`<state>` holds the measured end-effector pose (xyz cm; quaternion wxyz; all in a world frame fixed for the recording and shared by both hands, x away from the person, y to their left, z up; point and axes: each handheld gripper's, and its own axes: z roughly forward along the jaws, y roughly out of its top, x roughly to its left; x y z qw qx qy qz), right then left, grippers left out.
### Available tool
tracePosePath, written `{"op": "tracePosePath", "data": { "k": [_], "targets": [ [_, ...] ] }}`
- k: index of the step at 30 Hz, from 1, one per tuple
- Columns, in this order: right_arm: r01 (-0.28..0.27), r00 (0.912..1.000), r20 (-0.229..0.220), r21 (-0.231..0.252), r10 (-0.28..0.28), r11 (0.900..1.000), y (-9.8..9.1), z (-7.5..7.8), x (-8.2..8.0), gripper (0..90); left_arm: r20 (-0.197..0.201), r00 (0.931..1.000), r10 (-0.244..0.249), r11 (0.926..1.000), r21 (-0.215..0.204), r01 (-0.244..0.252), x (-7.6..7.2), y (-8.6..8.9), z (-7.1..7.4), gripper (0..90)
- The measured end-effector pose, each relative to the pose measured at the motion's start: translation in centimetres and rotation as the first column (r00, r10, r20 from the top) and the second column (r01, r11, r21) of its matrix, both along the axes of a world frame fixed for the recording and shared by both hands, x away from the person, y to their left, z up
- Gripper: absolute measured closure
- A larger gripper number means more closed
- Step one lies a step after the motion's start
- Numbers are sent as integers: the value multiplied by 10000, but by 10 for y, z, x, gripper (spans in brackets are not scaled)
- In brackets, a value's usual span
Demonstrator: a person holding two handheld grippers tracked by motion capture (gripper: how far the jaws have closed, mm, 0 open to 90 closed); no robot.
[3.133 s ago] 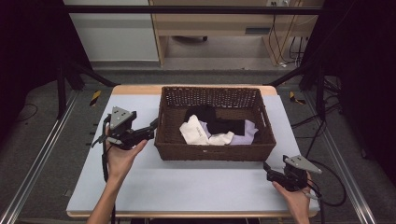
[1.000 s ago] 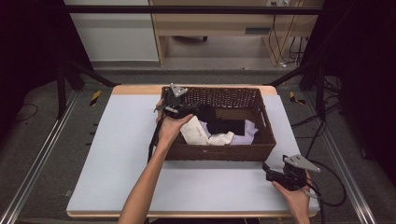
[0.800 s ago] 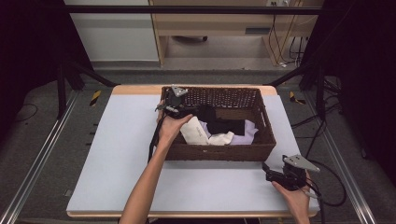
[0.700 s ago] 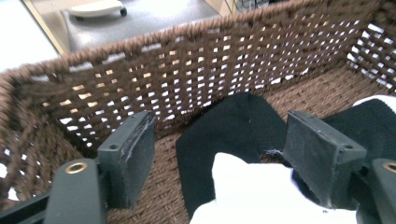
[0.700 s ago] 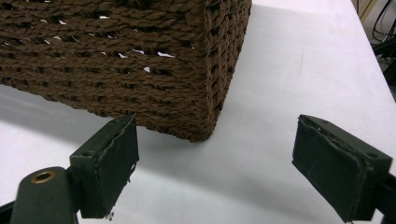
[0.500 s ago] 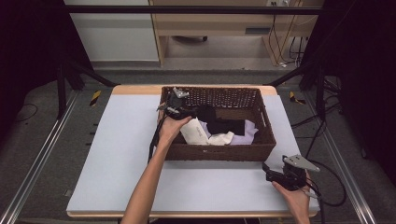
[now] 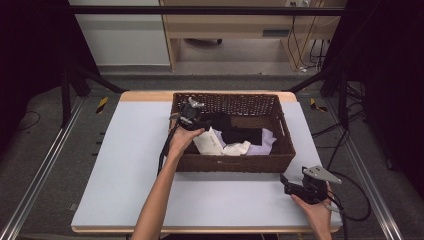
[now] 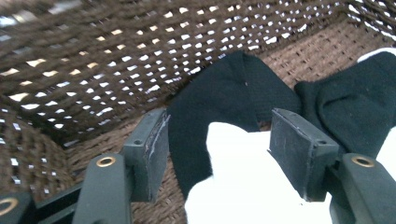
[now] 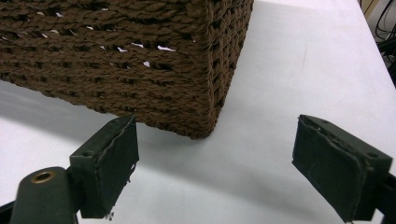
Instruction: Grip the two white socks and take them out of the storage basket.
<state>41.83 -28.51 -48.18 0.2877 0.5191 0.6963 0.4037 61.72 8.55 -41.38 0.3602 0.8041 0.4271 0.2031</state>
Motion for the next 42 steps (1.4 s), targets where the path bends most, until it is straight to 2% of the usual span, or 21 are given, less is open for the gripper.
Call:
{"op": "tracePosePath", "data": {
  "k": [4, 8, 10, 12, 15, 16, 17, 18, 21, 22, 26, 29, 31, 32, 34, 35, 36, 37, 39, 42],
  "targets": [
    [-31, 10000, 4, -24, 31, 10000, 0, -1, 0, 142, -504, 9987, -104, 9996, 270, 118, 1, -2, -6, 360],
    [-45, 10000, 12, -21, 45, 10000, 0, -1, 0, 142, -813, 9965, -184, 9994, 265, 206, 1, -3, -10, 367],
    [-41, 10000, -1, -26, 41, 10000, 0, -1, 1, 141, -1128, 9932, -302, 9985, 411, 351, 1, -4, -12, 401],
    [-42, 10000, -2, -32, 42, 10000, 0, -1, 1, 141, -1228, 9919, -313, 9984, 424, 367, 2, -4, -14, 428],
    [-65, 10000, -21, -63, 65, 10000, 0, -1, 1, 140, -1706, 9851, -229, 9981, 532, 324, 3, -3, -17, 452],
    [-86, 9999, -65, -29, 86, 10000, 1, -1, 1, 140, -1892, 9819, -92, 9984, 522, 194, 3, -2, -17, 502],
    [-86, 9999, -65, -29, 86, 10000, 1, -1, 1, 140, -1892, 9819, -92, 9984, 522, 194, 3, -2, -17, 531],
    [-82, 9999, -63, -12, 82, 10000, 1, -1, 1, 140, -2215, 9752, -8, 9987, 495, 120, 4, -1, -18, 579],
    [-75, 10000, -30, -49, 75, 10000, 0, -1, 1, 140, -2734, 9617, 181, 9986, 525, -39, 4, 0, -19, 681],
    [-75, 10000, -30, -49, 75, 10000, 0, -1, 1, 140, -2734, 9617, 181, 9986, 525, -39, 4, 0, -19, 727],
    [-70, 10000, -33, -50, 70, 10000, 0, -1, 1, 140, -3135, 9491, 306, 9990, 415, -185, 3, 1, -15, 818],
    [-76, 9999, -96, 15, 76, 10000, 1, -1, 1, 140, -3120, 9499, 203, 9995, 300, -115, 2, 0, -12, 835],
    [-85, 9999, -66, -24, 85, 10000, 0, -1, 1, 140, -2875, 9578, 66, 9999, 136, -28, 0, -1, -8, 836],
    [-77, 9999, -144, 54, 78, 10000, 1, -1, 1, 140, -2541, 9672, -36, 10000, -82, 16, -2, -1, -3, 836],
    [-75, 9999, -141, 43, 75, 10000, 1, -1, 1, 140, -2120, 9771, -174, 9996, -269, 119, -5, -1, 2, 836],
    [-74, 9999, -96, -3, 74, 10000, 1, -2, 2, 140, -2120, 9771, -174, 9996, -269, 119, -5, -1, 2, 835],
    [-69, 9999, -103, -3, 69, 10000, 0, -2, 2, 140, -1694, 9854, -176, 9981, -612, 73, -8, -1, 7, 835],
    [-75, 9999, -99, -12, 75, 10000, 0, -2, 2, 140, -1694, 9854, -176, 9981, -612, 73, -8, -1, 7, 834],
    [-73, 9999, -105, -18, 73, 10000, 0, -2, 2, 140, -1082, 9934, -376, 9947, -989, 269, -12, 2, 17, 834],
    [-73, 9999, -111, -21, 73, 10000, 1, -2, 2, 141, -285, 9980, -570, 9884, -1422, 524, -21, 2, 31, 833]
  ]
}}
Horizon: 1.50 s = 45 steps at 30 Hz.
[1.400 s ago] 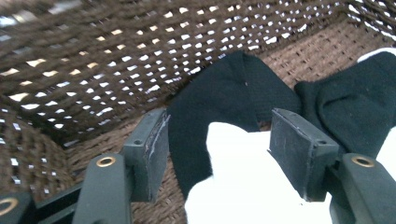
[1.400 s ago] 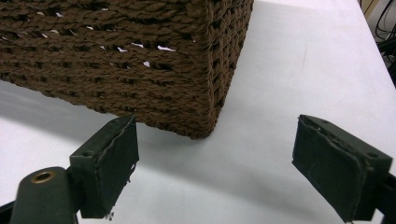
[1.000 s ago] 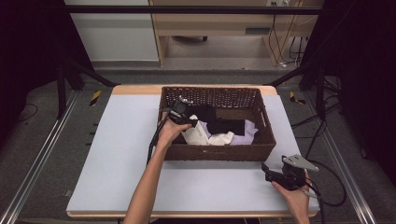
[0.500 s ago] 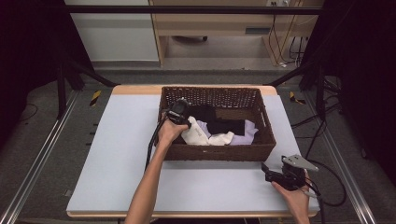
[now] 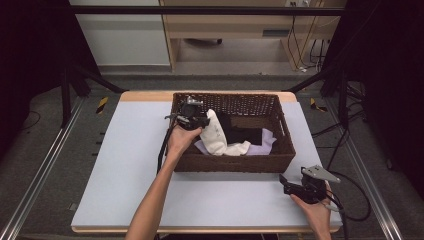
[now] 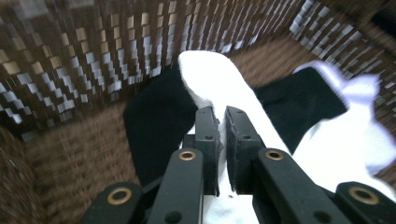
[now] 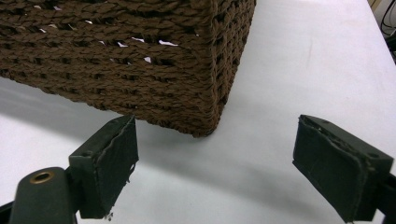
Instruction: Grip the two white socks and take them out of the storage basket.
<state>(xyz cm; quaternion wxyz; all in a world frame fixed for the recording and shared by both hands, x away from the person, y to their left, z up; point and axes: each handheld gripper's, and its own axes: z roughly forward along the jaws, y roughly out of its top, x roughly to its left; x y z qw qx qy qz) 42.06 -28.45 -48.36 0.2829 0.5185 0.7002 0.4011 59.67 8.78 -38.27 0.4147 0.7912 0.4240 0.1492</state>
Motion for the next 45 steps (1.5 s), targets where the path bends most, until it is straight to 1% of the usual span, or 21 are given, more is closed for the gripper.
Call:
{"op": "tracePosePath", "data": {
  "k": [5, 8, 9, 11, 12, 13, 14, 15, 17, 18, 19, 20, 21, 24, 25, 26, 32, 34, 35, 40, 45],
  "targets": [
    [14, 10000, 3, 31, -14, 10000, 0, 0, 0, 141, 987, 9951, -60, 9974, -705, 130, -15, 1, 23, 832],
    [-6, 10000, 17, 23, 6, 10000, 0, 0, 0, 141, 1540, 9881, -30, 9957, -905, 171, -23, 3, 33, 832],
    [-6, 10000, 17, 23, 6, 10000, 0, 0, 0, 141, 1540, 9881, -30, 9957, -905, 171, -23, 3, 33, 832],
    [14, 10000, 15, 34, -14, 10000, 0, 0, 0, 141, 1824, 9832, 5, 9944, -1036, 188, -28, 4, 38, 832],
    [21, 10000, 21, 23, -21, 10000, 0, 0, 0, 141, 2140, 9768, 47, 9925, -1202, 216, -33, 5, 42, 832],
    [21, 10000, 21, 23, -21, 10000, 0, 0, 0, 141, 2140, 9768, 47, 9925, -1202, 216, -33, 5, 42, 832],
    [31, 10000, 22, 12, -31, 10000, 0, 0, 0, 141, 2466, 9691, 79, 9908, -1328, 257, -39, 7, 48, 832],
    [31, 10000, 22, 12, -31, 10000, 0, 0, 0, 141, 2466, 9691, 79, 9908, -1328, 257, -39, 7, 48, 832],
    [48, 10000, 23, 39, -48, 10000, 0, 1, -1, 142, 2767, 9609, 124, 9887, -1467, 295, -45, 9, 53, 832],
    [37, 10000, 35, 75, -37, 10000, 0, 1, -1, 141, 3015, 9533, 169, 9865, -1606, 333, -52, 11, 58, 832],
    [37, 10000, 35, 75, -37, 10000, 0, 1, -1, 141, 3015, 9533, 169, 9865, -1606, 333, -52, 11, 58, 832],
    [55, 10000, 26, 122, -56, 9999, 0, 1, -1, 142, 3245, 9457, 204, 9842, -1728, 381, -58, 14, 63, 832],
    [55, 10000, 26, 122, -56, 9999, 0, 1, -1, 142, 3245, 9457, 204, 9842, -1728, 381, -58, 14, 63, 832],
    [93, 10000, 18, 184, -93, 9998, 0, 2, -1, 144, 3578, 9336, 175, 9815, -1841, 522, -71, 18, 72, 831],
    [93, 10000, 18, 184, -93, 9998, 0, 2, -1, 144, 3578, 9336, 175, 9815, -1841, 522, -71, 18, 72, 831],
    [110, 9999, 16, 185, -110, 9998, 0, 2, -1, 144, 3727, 9277, 194, 9801, -1903, 560, -78, 20, 74, 831],
    [126, 9999, -5, 163, -126, 9998, 1, 2, -1, 144, 3925, 9194, 266, 9753, -2118, 622, -91, 27, 78, 830],
    [126, 9999, 34, 141, -126, 9998, 0, 2, -1, 144, 4045, 9141, 283, 9698, -2327, 730, -98, 30, 80, 830],
    [126, 9999, 34, 141, -126, 9998, 0, 2, -1, 144, 4045, 9141, 283, 9698, -2327, 730, -98, 30, 80, 830],
    [123, 9999, 76, 65, -123, 9999, 0, 2, -2, 143, 4248, 9051, 176, 9564, -2712, 1087, -114, 38, 84, 828],
    [158, 9998, 131, 51, -159, 9999, 0, 3, -2, 143, 4394, 8982, 135, 9489, -2889, 1271, -129, 48, 83, 828]
  ]
}}
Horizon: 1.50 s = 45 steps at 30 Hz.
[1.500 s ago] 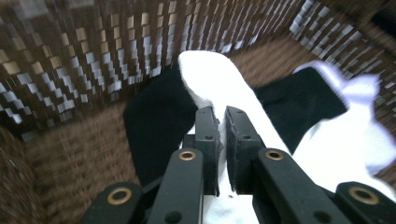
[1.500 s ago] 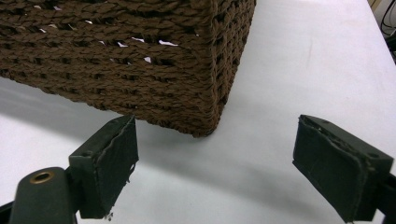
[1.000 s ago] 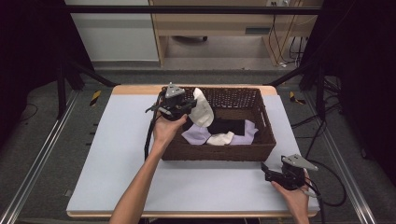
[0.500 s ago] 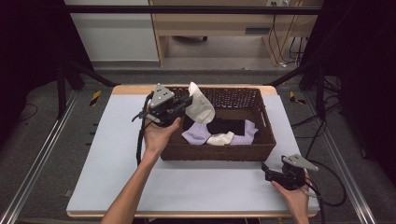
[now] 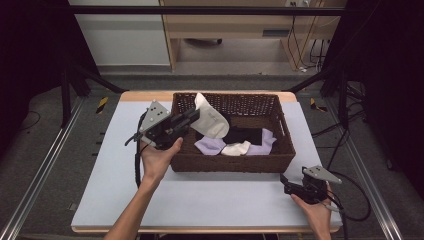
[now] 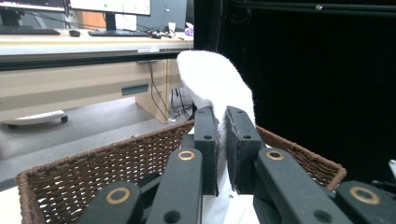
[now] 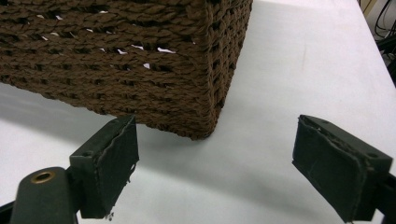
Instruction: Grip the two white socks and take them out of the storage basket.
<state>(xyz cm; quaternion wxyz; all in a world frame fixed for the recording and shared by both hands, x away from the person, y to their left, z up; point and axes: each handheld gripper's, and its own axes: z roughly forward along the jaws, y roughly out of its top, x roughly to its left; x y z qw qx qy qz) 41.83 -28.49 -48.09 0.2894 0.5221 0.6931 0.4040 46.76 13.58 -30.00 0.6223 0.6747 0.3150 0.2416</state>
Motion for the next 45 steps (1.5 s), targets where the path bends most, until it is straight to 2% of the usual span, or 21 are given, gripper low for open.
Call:
{"op": "tracePosePath", "data": {
  "k": [4, 5, 10, 15, 20, 27, 30, 31, 32, 36, 42, 43, 45],
  "targets": [
    [6, 10000, -11, -8, -6, 10000, 0, 0, 0, 143, 108, 9999, -75, 9999, -150, 77, -9, 7, 1, 828],
    [-8, 10000, -41, 27, 8, 10000, 1, 0, -1, 143, 176, 9998, -121, 9997, -202, 124, -15, 12, 1, 828],
    [-18, 10000, -62, 21, 18, 10000, 1, 0, -1, 143, 276, 9994, -191, 9996, -225, 197, -26, 20, -2, 827],
    [-9, 10000, 6, 28, 9, 10000, 0, 1, -1, 143, 161, 9995, -275, 9992, -281, 280, -40, 34, -15, 828],
    [-22, 10000, -26, 29, 22, 10000, 1, 0, -1, 143, 139, 9995, -279, 9993, -249, 282, -49, 42, -21, 827],
    [9, 10000, 3, 70, -9, 10000, 0, 1, -2, 143, -113, 9992, -375, 9993, 50, 375, -65, 49, -35, 825],
    [0, 10000, 10, 56, 0, 10000, 0, 1, -2, 143, -446, 9982, -411, 9984, 373, 428, -73, 50, -49, 824],
    [-7, 10000, 0, 69, 7, 10000, 0, 1, -2, 143, -446, 9982, -411, 9984, 373, 428, -73, 50, -49, 824],
    [-10, 10000, -1, 65, 10, 10000, 0, 1, -2, 143, -637, 9971, -418, 9975, 538, 453, -77, 51, -57, 824],
    [11, 10000, 29, 59, -12, 10000, -1, 2, -2, 143, -1124, 9930, -369, 9962, 740, 454, -81, 52, -77, 821],
    [-9, 10000, 0, 47, 9, 10000, 0, 2, -3, 151, -1856, 9822, -276, 9933, 1054, 479, -80, 53, -104, 818],
    [-17, 10000, -36, 60, 17, 10000, 0, 2, -3, 155, -1856, 9822, -276, 9933, 1054, 479, -80, 53, -104, 816],
    [-33, 10000, -62, 46, 33, 10000, 0, 1, -3, 162, -2185, 9756, -205, 9902, 1301, 500, -79, 52, -117, 813]
  ]
}}
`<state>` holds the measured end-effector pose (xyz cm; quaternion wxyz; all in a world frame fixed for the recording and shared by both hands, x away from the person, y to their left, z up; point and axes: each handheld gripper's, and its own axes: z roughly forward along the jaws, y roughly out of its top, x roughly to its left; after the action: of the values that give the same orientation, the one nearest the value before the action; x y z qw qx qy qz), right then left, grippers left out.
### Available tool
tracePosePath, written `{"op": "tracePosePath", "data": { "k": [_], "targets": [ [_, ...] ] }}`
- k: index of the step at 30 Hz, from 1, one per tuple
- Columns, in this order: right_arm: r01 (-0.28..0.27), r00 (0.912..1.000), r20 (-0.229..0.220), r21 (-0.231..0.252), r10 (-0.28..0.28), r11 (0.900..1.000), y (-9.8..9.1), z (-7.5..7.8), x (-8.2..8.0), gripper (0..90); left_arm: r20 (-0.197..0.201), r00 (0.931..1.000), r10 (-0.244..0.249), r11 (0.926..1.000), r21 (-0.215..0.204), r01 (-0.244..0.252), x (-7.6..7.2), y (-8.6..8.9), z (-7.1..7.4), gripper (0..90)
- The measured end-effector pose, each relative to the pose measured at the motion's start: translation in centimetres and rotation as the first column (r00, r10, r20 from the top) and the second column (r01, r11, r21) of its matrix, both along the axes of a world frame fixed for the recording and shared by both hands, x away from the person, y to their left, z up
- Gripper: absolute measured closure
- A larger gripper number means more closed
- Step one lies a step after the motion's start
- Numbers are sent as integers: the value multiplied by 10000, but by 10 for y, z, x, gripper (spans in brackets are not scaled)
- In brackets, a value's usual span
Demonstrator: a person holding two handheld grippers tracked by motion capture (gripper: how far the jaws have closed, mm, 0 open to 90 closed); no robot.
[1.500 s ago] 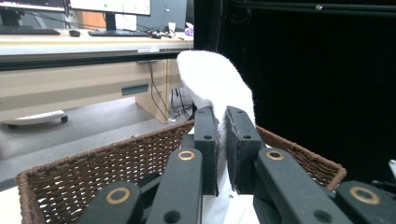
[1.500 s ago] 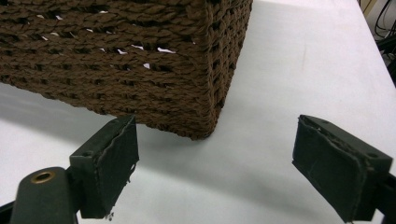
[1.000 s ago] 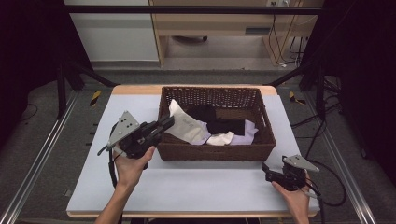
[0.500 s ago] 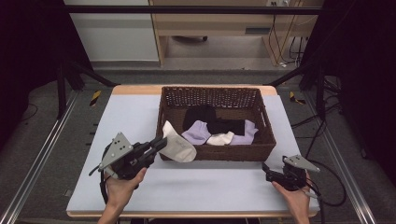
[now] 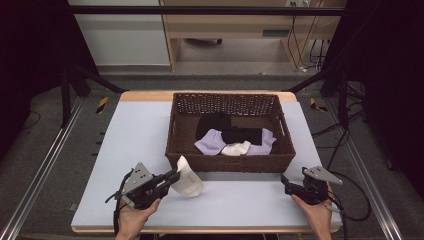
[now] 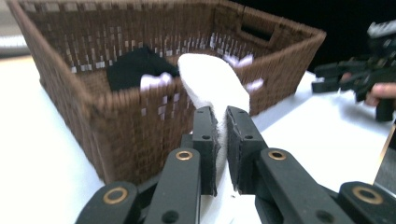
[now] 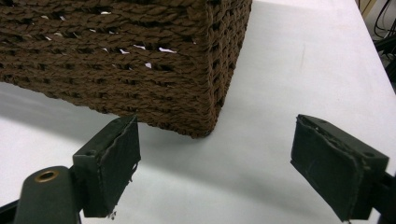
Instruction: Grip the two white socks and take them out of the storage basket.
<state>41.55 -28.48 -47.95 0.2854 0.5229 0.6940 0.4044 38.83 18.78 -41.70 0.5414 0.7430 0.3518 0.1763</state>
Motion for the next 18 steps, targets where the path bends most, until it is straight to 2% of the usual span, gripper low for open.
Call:
{"op": "tracePosePath", "data": {
  "k": [1, 6, 8, 9, 11, 13, 15, 18],
  "targets": [
    [0, 10000, 0, 0, 0, 10000, 0, 0, 0, 162, 0, 10000, 0, 10000, 0, 0, 0, 0, 0, 812],
    [-21, 10000, 13, 10, 21, 10000, 0, 1, -1, 168, -571, 9983, -73, 9986, 523, 103, 1, -3, -23, 766],
    [-16, 10000, 6, 34, 16, 10000, 0, 1, -1, 168, -640, 9979, -65, 9978, 653, 107, 1, -4, -28, 746],
    [-24, 10000, 9, 58, 24, 10000, 0, 1, -1, 168, -654, 9979, -28, 9971, 757, 77, 1, -4, -30, 668],
    [-26, 10000, 11, 61, 26, 10000, 0, 1, -1, 168, -644, 9978, 184, 9938, 1107, -112, 1, -5, -34, 642],
    [-23, 10000, 26, 92, 23, 10000, 0, 1, -1, 168, -552, 9975, 433, 9904, 1334, -356, 2, -3, -35, 554],
    [-5, 10000, 81, 97, 4, 10000, -1, 2, -2, 173, -644, 9959, 639, 9901, 1293, -552, 2, 0, -35, 456],
    [-20, 9998, 177, 103, 18, 9999, -1, 6, -3, 179, -731, 9951, 664, 9909, 1215, -572, 4, 7, -35, 340]
  ]
}}
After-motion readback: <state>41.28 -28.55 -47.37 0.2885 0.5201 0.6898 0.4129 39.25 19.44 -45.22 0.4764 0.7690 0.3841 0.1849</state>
